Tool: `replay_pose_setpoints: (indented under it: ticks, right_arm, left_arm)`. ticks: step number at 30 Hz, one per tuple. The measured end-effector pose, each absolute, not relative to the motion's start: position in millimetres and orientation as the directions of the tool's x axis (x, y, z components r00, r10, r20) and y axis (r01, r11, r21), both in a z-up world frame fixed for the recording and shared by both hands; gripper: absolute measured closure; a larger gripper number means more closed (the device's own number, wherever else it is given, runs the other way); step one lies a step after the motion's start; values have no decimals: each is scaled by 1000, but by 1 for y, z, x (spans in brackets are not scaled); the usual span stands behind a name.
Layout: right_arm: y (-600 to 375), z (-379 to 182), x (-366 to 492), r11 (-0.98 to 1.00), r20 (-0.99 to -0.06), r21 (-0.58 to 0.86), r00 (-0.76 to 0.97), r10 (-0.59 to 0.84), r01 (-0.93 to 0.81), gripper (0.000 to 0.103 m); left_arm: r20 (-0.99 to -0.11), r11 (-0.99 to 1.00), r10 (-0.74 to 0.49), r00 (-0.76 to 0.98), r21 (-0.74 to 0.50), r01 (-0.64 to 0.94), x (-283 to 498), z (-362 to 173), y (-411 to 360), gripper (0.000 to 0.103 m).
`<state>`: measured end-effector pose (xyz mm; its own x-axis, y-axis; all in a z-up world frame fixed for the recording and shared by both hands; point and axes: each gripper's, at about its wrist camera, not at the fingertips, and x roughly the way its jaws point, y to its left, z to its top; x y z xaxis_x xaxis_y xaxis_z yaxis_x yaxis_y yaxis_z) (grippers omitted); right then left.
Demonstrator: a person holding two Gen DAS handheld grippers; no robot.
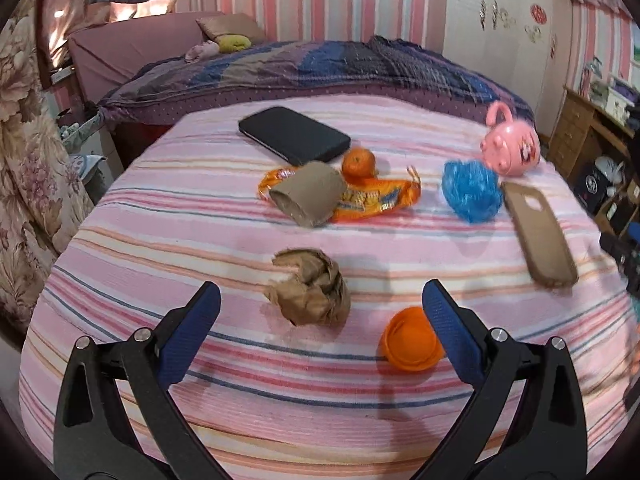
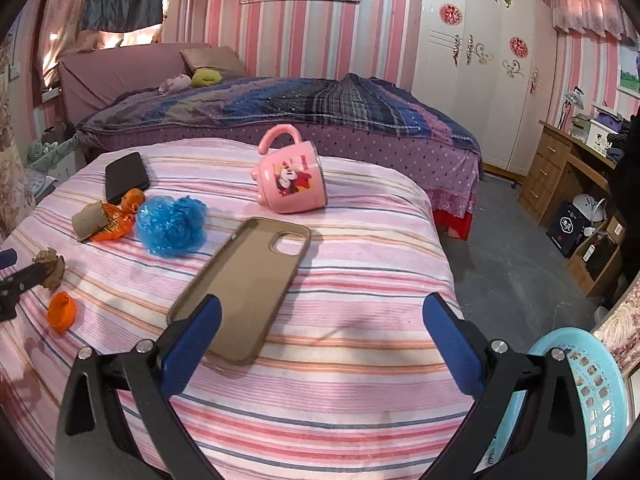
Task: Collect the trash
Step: 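Grasp the orange round lid with the left gripper while the right gripper moves toward brown paper, then grasp the second crumpled brown paper with the right gripper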
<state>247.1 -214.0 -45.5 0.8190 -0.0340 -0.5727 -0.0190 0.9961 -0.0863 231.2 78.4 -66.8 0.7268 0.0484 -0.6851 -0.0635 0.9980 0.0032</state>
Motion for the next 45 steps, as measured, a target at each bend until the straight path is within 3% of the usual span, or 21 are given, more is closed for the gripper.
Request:
replay_pose_setpoints:
  ticks: [11, 16, 18, 23, 34, 45]
  right_arm:
    - [-240, -50, 251, 998, -594, -35, 802, -61, 49, 5]
    - [-246, -53, 253, 998, -618, 32, 786, -26, 58, 5]
    - [-244, -54, 254, 998, -620, 35, 784, -23, 57, 5]
    - [-235, -57, 255, 999, -625, 26, 780, -11, 35, 5]
    - [-209, -59, 253, 1000, -616, 2, 788, 12, -13, 5]
    - [-155, -61, 249, 992, -610, 4, 786, 102, -125, 5]
  left_arm:
    - [-729, 994, -109, 676, -86, 68, 226, -80, 44, 6]
    - [-750, 995, -84, 657, -27, 96, 229, -90, 27, 25]
    - [-762, 995, -81, 643, -23, 98, 232, -93, 26, 39]
    - [-756, 994, -93, 648, -35, 102, 233, -90, 28, 64]
    - [-687, 997, -55, 724, 4, 80, 223, -64, 44, 64]
    - [-650, 992, 101, 754, 4, -130, 219, -54, 129, 64]
